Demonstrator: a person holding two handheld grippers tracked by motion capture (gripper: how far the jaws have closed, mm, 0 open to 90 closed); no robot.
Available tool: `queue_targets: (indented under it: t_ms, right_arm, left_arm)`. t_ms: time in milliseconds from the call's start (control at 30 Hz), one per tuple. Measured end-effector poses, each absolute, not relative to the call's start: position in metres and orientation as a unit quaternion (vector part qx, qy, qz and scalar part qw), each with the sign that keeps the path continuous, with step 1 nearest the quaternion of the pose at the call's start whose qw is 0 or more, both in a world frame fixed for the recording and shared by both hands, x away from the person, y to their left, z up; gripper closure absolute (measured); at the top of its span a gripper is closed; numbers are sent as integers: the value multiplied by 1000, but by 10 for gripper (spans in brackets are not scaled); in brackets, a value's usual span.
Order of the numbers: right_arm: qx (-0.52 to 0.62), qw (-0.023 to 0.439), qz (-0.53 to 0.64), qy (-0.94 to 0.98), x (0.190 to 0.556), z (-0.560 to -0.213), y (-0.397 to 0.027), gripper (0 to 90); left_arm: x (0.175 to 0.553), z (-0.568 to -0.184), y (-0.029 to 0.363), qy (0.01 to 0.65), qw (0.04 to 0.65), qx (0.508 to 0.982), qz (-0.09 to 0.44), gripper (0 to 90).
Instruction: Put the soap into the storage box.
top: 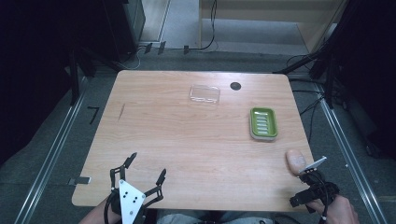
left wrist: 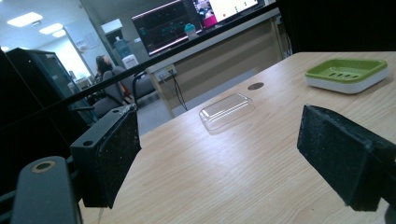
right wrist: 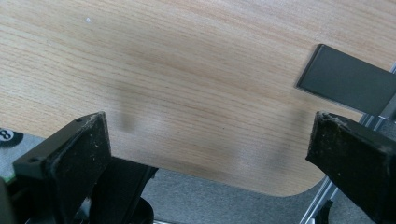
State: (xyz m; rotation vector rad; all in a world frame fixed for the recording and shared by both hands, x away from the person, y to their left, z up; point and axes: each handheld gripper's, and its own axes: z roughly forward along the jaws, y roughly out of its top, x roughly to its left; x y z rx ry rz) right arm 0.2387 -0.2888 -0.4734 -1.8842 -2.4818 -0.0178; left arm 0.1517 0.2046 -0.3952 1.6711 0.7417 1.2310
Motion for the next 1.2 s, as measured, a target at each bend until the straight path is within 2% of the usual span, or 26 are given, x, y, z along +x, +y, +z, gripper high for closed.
queue_targets:
  t_ms: [1200]
  right_arm:
    - [-587, -14, -21, -809, 259, -455, -284, 0]
  left_arm:
    - [152, -395, 205, 298, 453, 677, 498, 138]
